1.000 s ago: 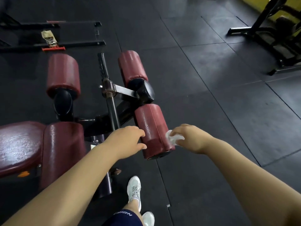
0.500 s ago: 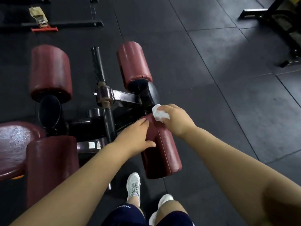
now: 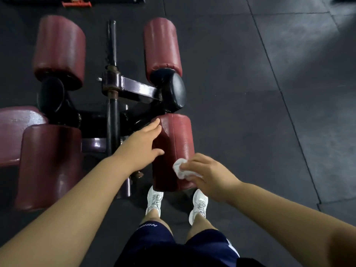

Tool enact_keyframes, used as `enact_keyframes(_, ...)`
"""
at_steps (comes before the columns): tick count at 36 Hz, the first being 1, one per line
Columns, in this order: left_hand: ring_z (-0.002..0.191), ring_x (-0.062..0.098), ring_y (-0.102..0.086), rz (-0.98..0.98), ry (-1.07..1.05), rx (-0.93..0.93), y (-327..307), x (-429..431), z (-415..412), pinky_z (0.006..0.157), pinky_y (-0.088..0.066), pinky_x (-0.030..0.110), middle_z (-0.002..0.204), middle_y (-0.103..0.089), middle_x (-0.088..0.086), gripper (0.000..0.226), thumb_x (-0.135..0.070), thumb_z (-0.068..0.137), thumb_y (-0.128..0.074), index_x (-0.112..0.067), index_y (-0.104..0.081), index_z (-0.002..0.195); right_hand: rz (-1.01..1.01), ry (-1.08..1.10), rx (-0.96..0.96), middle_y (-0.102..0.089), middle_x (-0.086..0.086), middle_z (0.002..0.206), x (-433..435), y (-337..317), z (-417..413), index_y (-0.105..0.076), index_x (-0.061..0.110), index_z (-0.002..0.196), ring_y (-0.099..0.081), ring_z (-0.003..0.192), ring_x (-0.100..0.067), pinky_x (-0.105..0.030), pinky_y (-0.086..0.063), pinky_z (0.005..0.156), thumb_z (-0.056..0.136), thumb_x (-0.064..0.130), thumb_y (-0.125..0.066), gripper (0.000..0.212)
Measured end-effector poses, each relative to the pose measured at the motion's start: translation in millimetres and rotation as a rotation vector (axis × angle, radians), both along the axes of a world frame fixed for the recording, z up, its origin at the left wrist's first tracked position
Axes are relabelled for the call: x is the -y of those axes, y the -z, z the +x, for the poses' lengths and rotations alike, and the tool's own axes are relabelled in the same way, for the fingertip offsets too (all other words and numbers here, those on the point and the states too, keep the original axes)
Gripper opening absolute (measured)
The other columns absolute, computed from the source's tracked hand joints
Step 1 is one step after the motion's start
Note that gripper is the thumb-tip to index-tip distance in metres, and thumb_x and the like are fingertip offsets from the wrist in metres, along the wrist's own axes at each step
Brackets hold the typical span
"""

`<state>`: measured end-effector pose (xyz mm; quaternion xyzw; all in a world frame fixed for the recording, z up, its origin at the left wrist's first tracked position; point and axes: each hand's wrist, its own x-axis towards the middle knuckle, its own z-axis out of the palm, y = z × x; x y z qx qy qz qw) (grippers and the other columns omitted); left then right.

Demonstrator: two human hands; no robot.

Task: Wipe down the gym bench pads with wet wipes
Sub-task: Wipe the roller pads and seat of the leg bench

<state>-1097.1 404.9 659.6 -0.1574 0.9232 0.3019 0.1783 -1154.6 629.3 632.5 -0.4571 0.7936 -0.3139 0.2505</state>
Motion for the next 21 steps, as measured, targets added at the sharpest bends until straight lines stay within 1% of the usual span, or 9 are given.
enact_keyframes(3, 0.142, 0.004, -0.016, 0.018, -0.073, -0.003, -1, -10, 4, 0.114, -0.013, 0.021, 0.156, -0.011, -0.016, 0.070, -0.029, 0.087, -0.065, -0.020, -0.030, 0.147, -0.060, -0.166, -0.031, -0.057, 0.001, 0.101, -15, 5, 2, -0.057, 0.026, 0.114, -0.057, 0.084, -0.019, -0.038, -0.054, 0.069, 0.085, 0.009, -0.060, 0.033)
enact_keyframes(5, 0.143, 0.007, -0.018, 0.001, -0.096, -0.012, -2, -19, 6, 0.116, -0.016, 0.026, 0.157, -0.013, -0.014, 0.066, -0.030, 0.089, -0.063, -0.018, -0.032, 0.146, -0.089, -0.244, -0.085, -0.057, -0.003, 0.101, -14, 9, -5, -0.055, 0.024, 0.113, -0.058, 0.082, -0.024, -0.038, -0.054, 0.069, 0.086, 0.012, -0.053, 0.030)
enact_keyframes(6, 0.143, 0.007, -0.018, -0.020, -0.101, -0.015, -2, -24, 8, 0.116, -0.016, 0.025, 0.157, -0.013, -0.013, 0.064, -0.029, 0.090, -0.061, -0.018, -0.032, 0.146, -0.086, -0.256, -0.108, -0.057, -0.005, 0.101, -11, 10, -11, -0.056, 0.022, 0.112, -0.058, 0.082, -0.026, -0.040, -0.054, 0.069, 0.086, 0.014, -0.051, 0.028)
enact_keyframes(9, 0.143, 0.008, -0.018, -0.073, -0.135, -0.025, 0, -37, 13, 0.111, -0.012, 0.019, 0.157, -0.015, -0.012, 0.061, -0.027, 0.092, -0.058, -0.016, -0.032, 0.146, -0.079, -0.145, -0.124, -0.057, -0.006, 0.094, 7, 10, -35, -0.067, 0.013, 0.098, -0.056, 0.084, -0.027, -0.044, -0.051, 0.074, 0.084, 0.011, -0.051, 0.022)
enact_keyframes(12, 0.142, 0.007, -0.019, -0.088, -0.181, -0.030, 2, -47, 19, 0.109, -0.009, 0.014, 0.156, -0.019, -0.010, 0.060, -0.026, 0.092, -0.059, -0.015, -0.034, 0.145, -0.097, -0.011, -0.104, -0.052, -0.002, 0.089, 31, 8, -62, -0.068, 0.012, 0.090, -0.052, 0.088, -0.023, -0.034, -0.045, 0.082, 0.085, 0.005, -0.053, 0.018)
enact_keyframes(14, 0.142, 0.009, -0.019, -0.091, -0.199, -0.020, 3, -52, 22, 0.107, -0.008, 0.012, 0.156, -0.020, -0.007, 0.060, -0.026, 0.091, -0.060, -0.014, -0.035, 0.145, -0.099, 0.076, -0.086, -0.049, -0.002, 0.092, 47, 8, -77, -0.068, 0.016, 0.097, -0.051, 0.089, -0.021, -0.030, -0.044, 0.082, 0.086, 0.006, -0.052, 0.021)
enact_keyframes(16, 0.143, 0.010, -0.019, -0.088, -0.209, -0.001, 1, -56, 24, 0.108, -0.009, 0.014, 0.157, -0.019, -0.006, 0.062, -0.030, 0.090, -0.060, -0.015, -0.035, 0.145, -0.065, 0.141, -0.090, -0.051, -0.005, 0.100, 60, 11, -88, -0.066, 0.019, 0.107, -0.052, 0.091, -0.022, -0.034, -0.045, 0.083, 0.087, 0.006, -0.051, 0.029)
enact_keyframes(18, 0.142, 0.009, -0.019, -0.062, -0.242, 0.018, -1, -60, 24, 0.109, -0.013, 0.017, 0.157, -0.017, -0.008, 0.067, -0.037, 0.088, -0.062, -0.017, -0.034, 0.146, -0.039, 0.179, -0.077, -0.050, -0.004, 0.106, 66, 16, -93, -0.064, 0.020, 0.114, -0.052, 0.094, -0.022, -0.036, -0.046, 0.084, 0.088, 0.004, -0.050, 0.034)
enact_keyframes(21, 0.142, 0.011, -0.020, -0.045, -0.278, 0.023, 1, -66, 23, 0.112, -0.017, 0.023, 0.157, -0.014, -0.009, 0.081, -0.044, 0.082, -0.068, -0.019, -0.028, 0.148, -0.075, 0.223, -0.049, -0.050, -0.001, 0.103, 61, 19, -86, -0.063, 0.021, 0.116, -0.052, 0.091, -0.019, -0.028, -0.044, 0.082, 0.091, 0.007, -0.052, 0.031)
